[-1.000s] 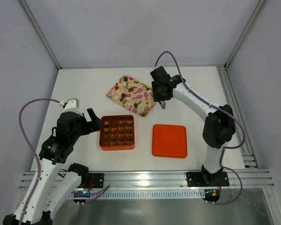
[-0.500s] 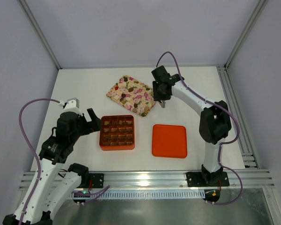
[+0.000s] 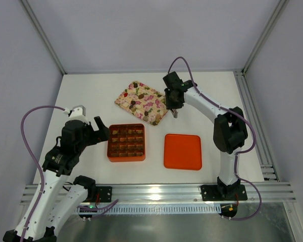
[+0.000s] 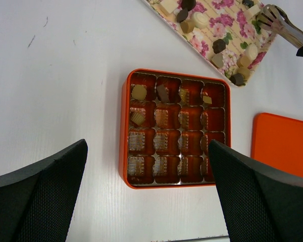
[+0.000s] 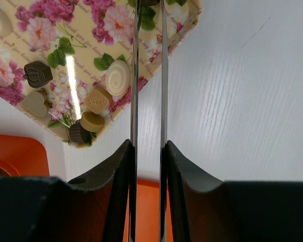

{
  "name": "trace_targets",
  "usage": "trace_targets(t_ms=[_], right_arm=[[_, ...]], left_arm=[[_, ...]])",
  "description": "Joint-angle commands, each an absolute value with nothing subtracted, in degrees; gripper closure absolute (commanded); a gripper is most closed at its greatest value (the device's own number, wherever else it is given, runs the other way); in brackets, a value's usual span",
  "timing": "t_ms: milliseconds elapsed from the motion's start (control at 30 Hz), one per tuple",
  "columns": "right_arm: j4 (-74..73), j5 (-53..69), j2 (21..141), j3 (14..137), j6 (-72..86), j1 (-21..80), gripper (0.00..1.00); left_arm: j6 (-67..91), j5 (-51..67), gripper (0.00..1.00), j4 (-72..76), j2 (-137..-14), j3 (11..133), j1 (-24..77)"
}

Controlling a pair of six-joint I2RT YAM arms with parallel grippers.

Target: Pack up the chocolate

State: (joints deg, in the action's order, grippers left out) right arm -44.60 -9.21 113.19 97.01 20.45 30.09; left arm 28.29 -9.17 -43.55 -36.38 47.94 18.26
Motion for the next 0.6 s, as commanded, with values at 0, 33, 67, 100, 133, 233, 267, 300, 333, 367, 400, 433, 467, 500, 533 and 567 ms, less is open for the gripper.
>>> trace_targets(t_ms=[0,33,67,100,133,233,267,300,333,367,400,433,467,500,533,567], right_arm=[[-43.33,-9.32,112.06,98.88,20.21,29.88,0.73],[-43.42,-9.49,111.63,98.70,20.04,29.97,0.74],[-43.59,-9.75,111.19,98.70,19.87,29.88,0.73],[-43.59,-10.10,110.05,98.35,19.78,29.88,0.74],[-43.77,-10.37,109.52,98.09,19.69,29.88,0.74],[-43.51,-10.63,106.80,96.77,19.60,29.88,0.74],[-43.42,-10.37,106.00,96.33,19.60,29.88,0.74],[-43.07,-10.02,104.60,95.46,19.60,29.88,0.75],[-42.98,-10.02,103.98,95.01,19.51,29.88,0.75],[-42.98,-9.85,103.37,94.57,19.69,29.97,0.75],[-42.72,-9.41,102.05,93.70,19.60,29.97,0.75],[-42.71,-9.14,101.43,93.26,19.60,29.97,0.75],[-42.63,-8.88,100.73,92.82,19.60,29.97,0.75],[-42.45,-8.44,99.59,91.86,19.60,30.06,0.75],[-42.19,-7.39,98.80,91.24,19.60,30.15,0.75],[-42.01,-7.21,98.09,90.19,19.60,30.32,0.75]], left_arm=[[28.56,-9.05,0.00,-42.80,-36.56,48.60,18.37],[28.56,-8.97,0.00,-42.72,-36.56,48.60,18.37],[28.48,-8.88,0.00,-42.80,-36.65,48.60,18.37],[28.48,-8.88,0.00,-42.80,-36.74,48.60,18.37],[28.48,-8.79,0.00,-42.72,-36.74,48.69,18.37],[28.56,-8.70,0.01,-42.80,-36.74,48.60,18.37],[28.56,-8.70,0.00,-42.72,-36.74,48.60,18.37],[28.56,-8.70,0.00,-42.71,-36.74,48.60,18.37],[28.48,-8.79,0.00,-42.63,-36.65,48.60,18.37],[28.56,-8.70,0.00,-42.63,-36.65,48.60,18.37],[28.48,-8.79,0.00,-42.71,-36.74,48.60,18.37],[28.56,-8.70,0.00,-42.63,-36.65,48.60,18.37],[28.48,-8.61,0.00,-42.63,-36.65,48.60,18.37],[28.56,-8.61,0.00,-42.63,-36.74,48.60,18.37],[28.56,-8.61,0.00,-42.63,-36.74,48.60,18.37],[28.56,-8.70,0.00,-42.71,-36.74,48.60,18.37]])
